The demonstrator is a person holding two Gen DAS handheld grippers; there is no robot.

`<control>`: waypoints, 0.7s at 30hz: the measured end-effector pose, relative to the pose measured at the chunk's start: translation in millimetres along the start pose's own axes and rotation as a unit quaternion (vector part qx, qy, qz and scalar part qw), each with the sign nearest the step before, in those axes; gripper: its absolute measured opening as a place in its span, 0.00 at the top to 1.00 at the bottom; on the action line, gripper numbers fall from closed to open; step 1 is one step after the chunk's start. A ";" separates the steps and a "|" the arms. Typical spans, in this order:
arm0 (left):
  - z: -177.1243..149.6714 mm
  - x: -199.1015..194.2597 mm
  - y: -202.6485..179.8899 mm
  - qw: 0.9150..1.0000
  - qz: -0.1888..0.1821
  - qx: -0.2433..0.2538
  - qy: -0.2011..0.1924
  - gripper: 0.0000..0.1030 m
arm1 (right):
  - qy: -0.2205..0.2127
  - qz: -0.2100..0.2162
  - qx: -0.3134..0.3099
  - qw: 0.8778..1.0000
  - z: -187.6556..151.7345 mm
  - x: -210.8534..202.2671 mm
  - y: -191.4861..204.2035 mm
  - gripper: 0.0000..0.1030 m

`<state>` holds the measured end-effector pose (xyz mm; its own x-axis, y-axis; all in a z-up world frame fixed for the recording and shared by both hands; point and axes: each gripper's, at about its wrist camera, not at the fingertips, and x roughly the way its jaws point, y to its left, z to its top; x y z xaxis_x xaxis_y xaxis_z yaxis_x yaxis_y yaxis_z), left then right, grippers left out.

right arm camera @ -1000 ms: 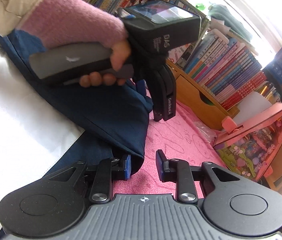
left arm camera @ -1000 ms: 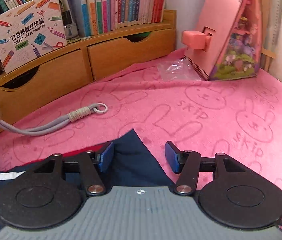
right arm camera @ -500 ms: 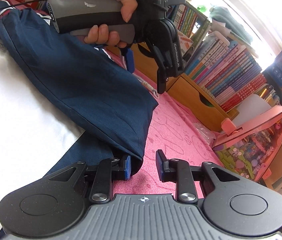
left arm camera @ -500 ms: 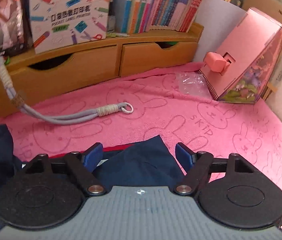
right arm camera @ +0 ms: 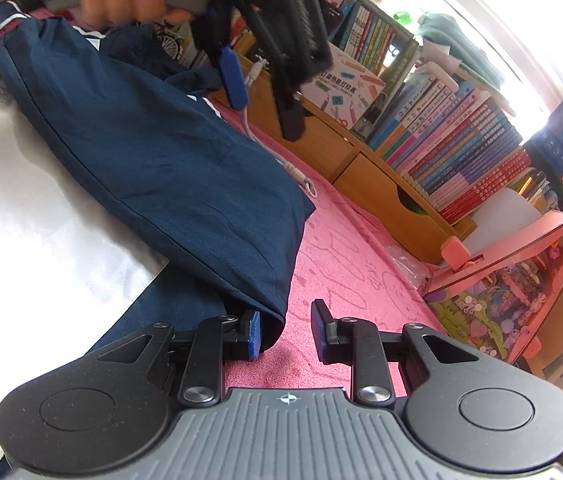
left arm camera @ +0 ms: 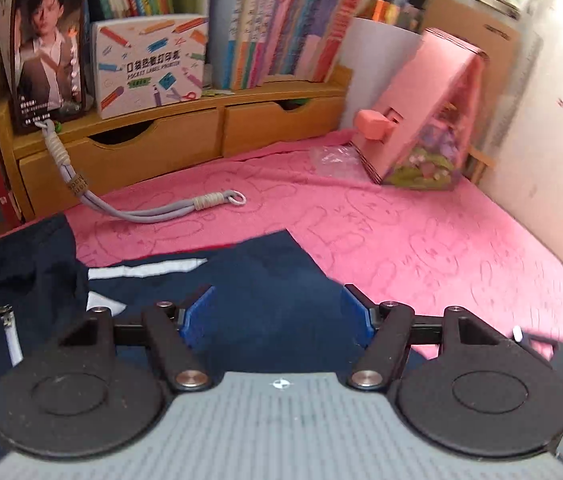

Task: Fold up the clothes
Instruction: 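Grasp the striped cuff with the right gripper and lift it up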

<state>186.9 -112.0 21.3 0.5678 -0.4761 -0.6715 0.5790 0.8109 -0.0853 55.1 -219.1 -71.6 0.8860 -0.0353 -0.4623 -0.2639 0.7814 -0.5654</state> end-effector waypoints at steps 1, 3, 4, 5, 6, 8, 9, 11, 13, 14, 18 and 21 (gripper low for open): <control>-11.2 -13.4 -5.5 1.000 0.020 0.020 -0.006 0.29 | -0.001 0.001 0.001 1.000 -0.4 -0.1 -0.4 0.73; -34.2 -38.4 -7.2 0.996 0.071 0.037 -0.023 0.25 | -0.002 0.006 0.010 1.000 -1.1 -0.2 -3.7 0.73; -44.8 -51.9 0.3 0.994 0.099 0.021 -0.033 0.25 | -0.002 0.011 0.018 1.000 -1.6 -0.1 -6.9 0.72; -55.3 -65.4 8.8 0.991 0.125 0.001 -0.043 0.23 | -0.002 0.015 0.030 0.999 -2.3 -0.6 -11.1 0.67; -65.8 -78.9 17.3 0.987 0.152 -0.019 -0.053 0.16 | -0.002 0.019 0.043 0.999 -3.0 -1.4 -15.8 0.60; -90.1 -108.3 47.0 0.965 0.227 -0.108 -0.076 0.05 | 0.001 0.024 0.058 0.998 -4.9 -4.4 -22.6 0.53; -100.8 -119.7 63.2 0.952 0.252 -0.158 -0.078 0.04 | 0.002 0.023 0.055 0.998 -5.7 -6.8 -23.5 0.50; -120.6 -131.4 92.2 0.928 0.270 -0.248 -0.071 0.04 | -0.002 0.015 0.033 0.999 -5.7 -13.3 -19.8 0.44; -138.3 -140.3 114.9 0.904 0.276 -0.319 -0.069 0.04 | -0.007 0.007 0.001 1.000 -3.9 -21.3 -12.4 0.37; -145.9 -143.4 122.2 0.896 0.273 -0.343 -0.072 0.04 | -0.011 0.000 -0.014 1.000 -1.5 -26.9 -7.6 0.37; -164.5 -162.9 131.1 0.880 0.239 -0.391 -0.124 0.05 | -0.050 0.056 -0.027 0.997 28.7 -60.0 6.2 0.17; -182.1 -180.7 135.5 0.869 0.230 -0.412 -0.149 0.04 | -0.079 0.112 -0.033 0.990 57.2 -80.5 20.7 0.12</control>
<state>56.2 145.9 -3.0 0.8258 -0.0043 -0.5639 -0.2949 0.8490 -0.4384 0.1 -164.4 -7.0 0.8491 0.2365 -0.4723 -0.4811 0.7153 -0.5068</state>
